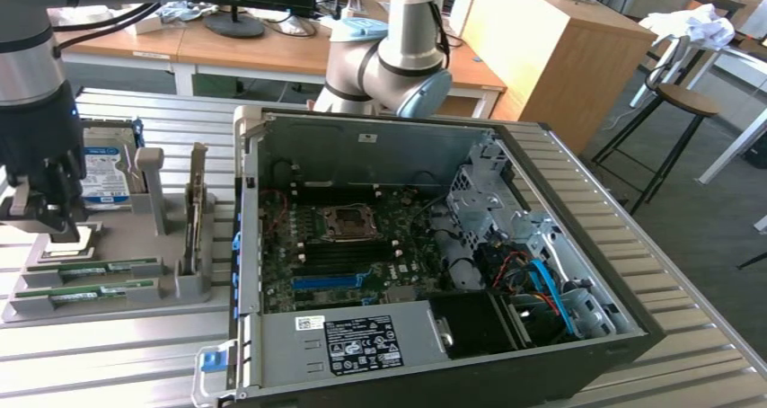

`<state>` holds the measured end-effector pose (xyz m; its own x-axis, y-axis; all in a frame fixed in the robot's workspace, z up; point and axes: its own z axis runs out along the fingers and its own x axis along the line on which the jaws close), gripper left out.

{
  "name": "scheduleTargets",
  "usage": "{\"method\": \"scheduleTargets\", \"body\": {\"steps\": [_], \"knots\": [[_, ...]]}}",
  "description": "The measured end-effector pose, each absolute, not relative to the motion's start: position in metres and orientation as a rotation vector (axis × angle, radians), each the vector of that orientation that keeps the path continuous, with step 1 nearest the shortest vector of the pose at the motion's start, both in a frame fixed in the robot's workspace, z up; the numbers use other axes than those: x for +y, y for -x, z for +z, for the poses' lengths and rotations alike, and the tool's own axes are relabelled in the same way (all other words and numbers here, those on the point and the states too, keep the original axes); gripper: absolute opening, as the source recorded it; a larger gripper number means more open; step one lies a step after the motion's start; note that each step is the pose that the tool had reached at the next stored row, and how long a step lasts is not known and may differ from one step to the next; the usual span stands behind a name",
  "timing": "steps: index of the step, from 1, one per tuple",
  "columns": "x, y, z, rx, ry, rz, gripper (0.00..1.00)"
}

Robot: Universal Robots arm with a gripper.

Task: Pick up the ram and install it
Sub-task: 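Pick up the ram and move it above insertion slot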

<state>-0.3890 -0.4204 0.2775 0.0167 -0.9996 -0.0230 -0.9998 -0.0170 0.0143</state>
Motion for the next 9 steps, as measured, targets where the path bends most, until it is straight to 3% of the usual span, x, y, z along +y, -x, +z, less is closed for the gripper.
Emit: {"method": "scheduleTargets", "body": {"steps": [9], "knots": [[-0.4279,0.389,0.2774,2.198,2.236,0.041,0.36]]}}
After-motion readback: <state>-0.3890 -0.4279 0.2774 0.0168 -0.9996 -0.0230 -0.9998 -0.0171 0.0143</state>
